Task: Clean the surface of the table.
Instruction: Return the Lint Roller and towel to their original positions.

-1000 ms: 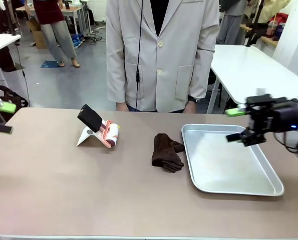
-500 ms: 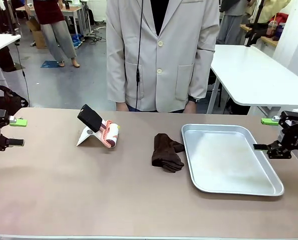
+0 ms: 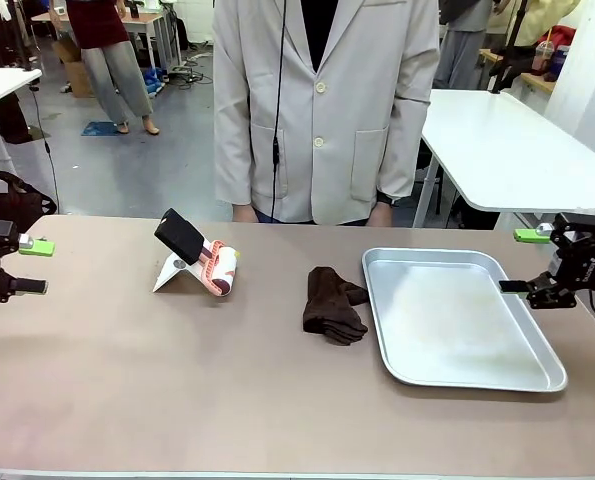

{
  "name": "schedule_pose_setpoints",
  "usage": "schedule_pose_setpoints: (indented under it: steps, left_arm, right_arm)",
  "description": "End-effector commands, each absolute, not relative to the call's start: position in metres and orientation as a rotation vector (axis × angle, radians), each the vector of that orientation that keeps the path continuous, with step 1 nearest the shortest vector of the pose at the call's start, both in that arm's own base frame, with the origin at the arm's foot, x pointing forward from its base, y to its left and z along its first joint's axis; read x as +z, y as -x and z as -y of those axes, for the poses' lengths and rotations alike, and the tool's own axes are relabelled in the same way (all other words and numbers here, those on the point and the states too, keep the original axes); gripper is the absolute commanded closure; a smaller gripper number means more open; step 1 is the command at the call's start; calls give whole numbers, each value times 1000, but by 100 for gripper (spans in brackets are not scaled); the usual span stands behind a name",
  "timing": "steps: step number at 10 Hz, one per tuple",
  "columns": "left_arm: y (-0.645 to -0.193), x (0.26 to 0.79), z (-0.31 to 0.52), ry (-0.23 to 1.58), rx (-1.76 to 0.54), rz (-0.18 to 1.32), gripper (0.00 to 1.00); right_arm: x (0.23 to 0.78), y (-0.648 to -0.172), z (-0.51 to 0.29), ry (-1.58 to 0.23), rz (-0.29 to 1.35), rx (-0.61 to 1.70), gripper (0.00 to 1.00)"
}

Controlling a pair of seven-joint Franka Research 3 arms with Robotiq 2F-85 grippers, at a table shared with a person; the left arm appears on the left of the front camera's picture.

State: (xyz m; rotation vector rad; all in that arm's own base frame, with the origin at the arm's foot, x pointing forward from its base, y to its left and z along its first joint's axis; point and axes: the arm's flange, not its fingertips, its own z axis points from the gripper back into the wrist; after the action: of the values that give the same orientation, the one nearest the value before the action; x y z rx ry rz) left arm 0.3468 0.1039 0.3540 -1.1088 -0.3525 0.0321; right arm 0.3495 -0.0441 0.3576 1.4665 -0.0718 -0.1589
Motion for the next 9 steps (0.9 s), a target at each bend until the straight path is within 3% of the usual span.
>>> schedule_pose_setpoints:
  steps: [1,9]
  left_arm:
    - [-345,359,-105,1114,23,347,0]
    - [-345,359,-105,1114,23,347,0]
  right_arm:
    - [362,-348,44,-1475,57,-177,0]
    - [362,-348,44,-1475,57,-177,0]
